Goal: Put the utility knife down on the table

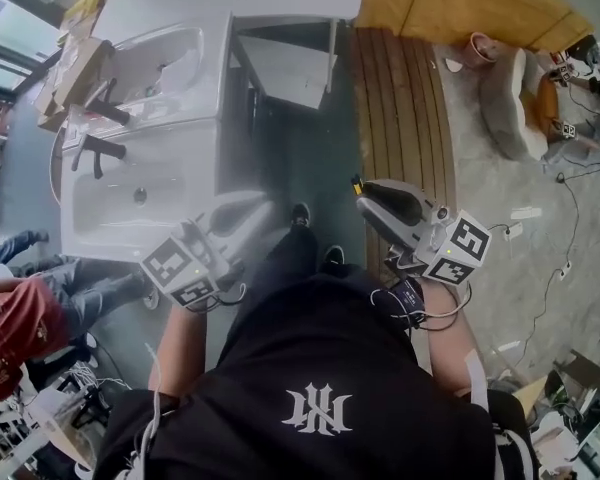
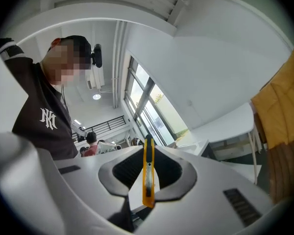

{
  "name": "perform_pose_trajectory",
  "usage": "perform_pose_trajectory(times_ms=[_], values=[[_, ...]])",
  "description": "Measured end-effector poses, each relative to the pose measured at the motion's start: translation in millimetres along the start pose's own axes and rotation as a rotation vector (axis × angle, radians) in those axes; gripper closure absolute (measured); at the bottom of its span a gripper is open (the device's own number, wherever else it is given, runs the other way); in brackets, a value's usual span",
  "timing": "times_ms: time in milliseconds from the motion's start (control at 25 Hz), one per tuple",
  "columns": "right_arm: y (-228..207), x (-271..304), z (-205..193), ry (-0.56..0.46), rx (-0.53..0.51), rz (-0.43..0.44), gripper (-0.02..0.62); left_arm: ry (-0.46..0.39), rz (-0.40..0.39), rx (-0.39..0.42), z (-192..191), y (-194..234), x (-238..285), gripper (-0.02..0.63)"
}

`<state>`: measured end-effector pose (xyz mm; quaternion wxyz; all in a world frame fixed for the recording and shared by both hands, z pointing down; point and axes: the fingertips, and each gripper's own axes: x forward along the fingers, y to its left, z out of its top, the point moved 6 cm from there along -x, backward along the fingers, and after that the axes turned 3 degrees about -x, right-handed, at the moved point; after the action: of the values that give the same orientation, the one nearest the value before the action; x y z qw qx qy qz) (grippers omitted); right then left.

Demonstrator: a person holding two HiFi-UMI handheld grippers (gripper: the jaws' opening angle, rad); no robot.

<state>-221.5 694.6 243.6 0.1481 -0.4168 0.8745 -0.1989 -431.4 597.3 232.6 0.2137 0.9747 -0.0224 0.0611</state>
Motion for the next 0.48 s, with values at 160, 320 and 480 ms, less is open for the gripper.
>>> perform_pose_trajectory(times_ms=[160,320,480], values=[[-24.0,30.4,30.0,0.009,-0.029,-0.069,0.538,-0.027,-0.038,-0.010,24.4,48.6,2.9,0.600],[-53.4,52.1,62.7,-0.006,-0.052,-0.143,0.538,-0.073,-0.124,-0.012,51.3,83.3,17.2,0.600],[-76.0,78.6,82.9,-0.021,-0.095,-0.178,0.538,-0.082,-0.178,-0.056,62.7,122.8,24.7,0.600]])
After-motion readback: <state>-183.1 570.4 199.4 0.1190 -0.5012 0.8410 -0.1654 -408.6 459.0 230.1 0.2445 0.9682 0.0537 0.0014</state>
